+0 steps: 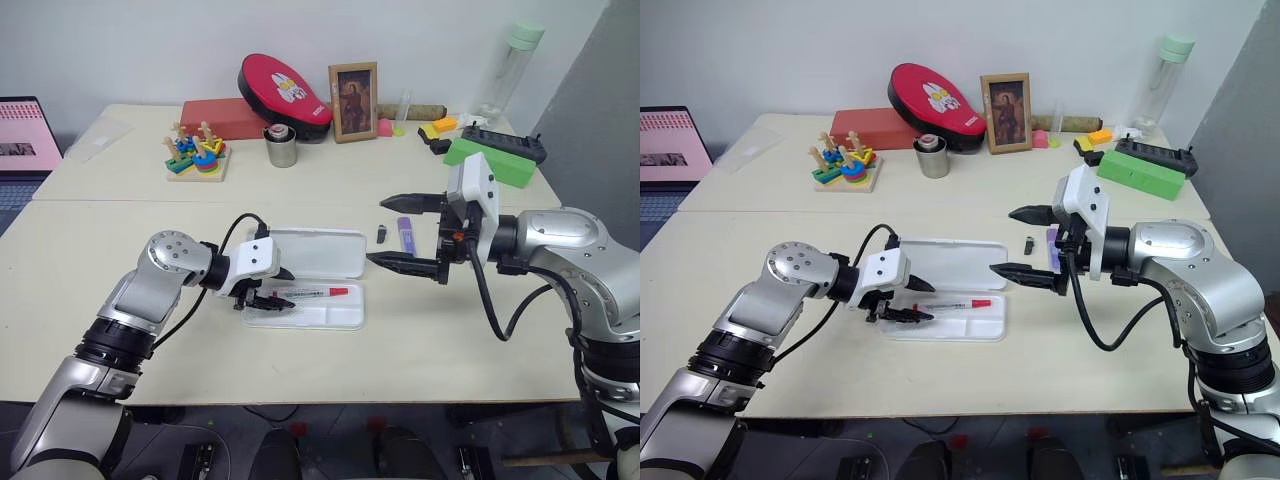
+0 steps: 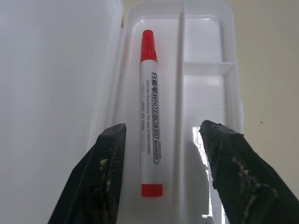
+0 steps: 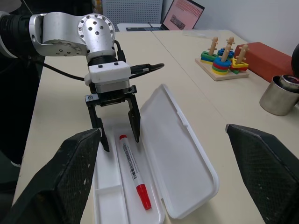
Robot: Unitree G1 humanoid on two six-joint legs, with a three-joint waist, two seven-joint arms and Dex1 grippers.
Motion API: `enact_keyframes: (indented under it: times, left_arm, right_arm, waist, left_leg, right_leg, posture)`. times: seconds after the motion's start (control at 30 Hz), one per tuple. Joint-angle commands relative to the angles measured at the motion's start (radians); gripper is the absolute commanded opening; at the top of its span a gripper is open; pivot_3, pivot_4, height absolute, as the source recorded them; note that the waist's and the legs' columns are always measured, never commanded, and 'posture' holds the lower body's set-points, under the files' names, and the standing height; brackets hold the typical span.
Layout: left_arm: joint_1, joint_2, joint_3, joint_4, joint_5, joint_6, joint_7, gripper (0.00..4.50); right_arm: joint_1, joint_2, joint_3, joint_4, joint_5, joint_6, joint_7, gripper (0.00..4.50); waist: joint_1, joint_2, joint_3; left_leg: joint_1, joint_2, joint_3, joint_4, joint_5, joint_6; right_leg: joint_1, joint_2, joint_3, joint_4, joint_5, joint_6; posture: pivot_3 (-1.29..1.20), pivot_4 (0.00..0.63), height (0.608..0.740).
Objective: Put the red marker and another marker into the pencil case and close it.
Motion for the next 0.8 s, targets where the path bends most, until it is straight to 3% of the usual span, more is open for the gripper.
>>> enact_keyframes:
  times: [0.03, 0.17, 0.43, 0.8]
  left_arm:
    - [0.009, -0.023, 0.067, -0.084, -0.078, 0.060, 0.019, 3.66]
    - [0.045, -0.051, 0.120, -0.156, -0.149, 0.131, 0.060, 4.48]
    - [0.077, -0.135, 0.258, -0.304, -0.320, 0.286, 0.204, 4.48]
    - [0.034, -0.326, 0.361, -0.371, -0.399, 0.282, 0.482, 4.48]
  right_arm:
    - [0.019, 0.000, -0.019, -0.036, 0.015, 0.000, -0.025, 4.50]
    - [0.029, 0.008, -0.013, -0.025, 0.011, 0.006, -0.043, 4.50]
    - [0.006, 0.061, -0.029, 0.055, -0.013, 0.026, -0.144, 4.50]
    - [-0.045, 0.262, 0.004, 0.336, -0.219, 0.065, -0.520, 4.50]
  waist:
    - [0.001, 0.000, 0.000]
    - [0.000, 0.000, 0.000]
    - [-0.001, 0.000, 0.000]
    - [0.000, -0.001, -0.001]
  left_leg:
    - [0.000, 0.000, 0.000, 0.000, 0.000, 0.000]
    - [0.000, 0.000, 0.000, 0.000, 0.000, 0.000]
    - [0.000, 0.000, 0.000, 0.002, 0.000, 0.000]
    - [0.000, 0.000, -0.001, 0.002, 0.000, 0.000]
  right_leg:
    - [0.000, 0.000, 0.000, 0.000, 0.000, 0.000]
    - [0.000, 0.000, 0.000, 0.000, 0.000, 0.000]
    - [0.001, 0.000, 0.000, 0.001, 0.000, 0.000]
    - [0.001, 0.000, 0.000, 0.000, 0.001, 0.000]
  posture:
    - [0.00, 0.150, 0.740]
    - [0.00, 0.150, 0.740]
    - [0.00, 0.150, 0.740]
    - [0.00, 0.150, 0.740]
